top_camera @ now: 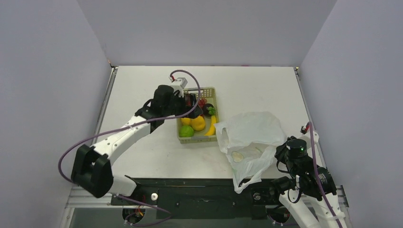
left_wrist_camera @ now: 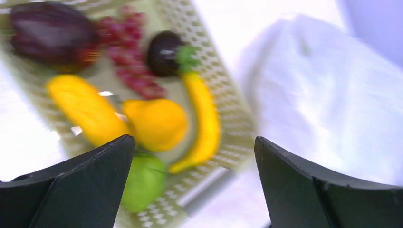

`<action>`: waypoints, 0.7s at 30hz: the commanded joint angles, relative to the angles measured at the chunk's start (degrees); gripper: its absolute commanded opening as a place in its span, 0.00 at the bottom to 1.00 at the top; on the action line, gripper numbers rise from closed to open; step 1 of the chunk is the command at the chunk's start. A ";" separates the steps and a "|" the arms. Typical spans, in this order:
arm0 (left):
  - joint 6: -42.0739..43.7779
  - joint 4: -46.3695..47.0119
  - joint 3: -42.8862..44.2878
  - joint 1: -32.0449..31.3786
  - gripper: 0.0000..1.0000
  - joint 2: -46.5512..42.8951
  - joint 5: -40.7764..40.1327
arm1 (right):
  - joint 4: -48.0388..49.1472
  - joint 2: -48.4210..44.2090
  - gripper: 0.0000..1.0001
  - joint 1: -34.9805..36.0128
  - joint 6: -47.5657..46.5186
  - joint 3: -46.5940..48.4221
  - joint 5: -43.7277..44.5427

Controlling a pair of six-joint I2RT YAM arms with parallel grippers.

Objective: Take the fake fruits out of the plastic bag
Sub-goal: Place the fake fruit in the bin.

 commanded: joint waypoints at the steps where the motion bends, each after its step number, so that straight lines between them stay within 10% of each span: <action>1: -10.09 22.70 -11.18 -6.26 0.92 -13.96 18.13 | 3.71 0.46 0.00 0.01 -3.25 0.54 -9.35; 10: -11.37 39.07 -21.95 -36.66 0.49 -19.73 -2.39 | 4.42 -1.22 0.00 0.08 -5.03 -1.18 -19.67; 21: -10.30 38.67 -12.82 -49.03 0.24 -0.54 -27.65 | 4.15 -0.08 0.00 0.08 -4.75 0.36 -17.25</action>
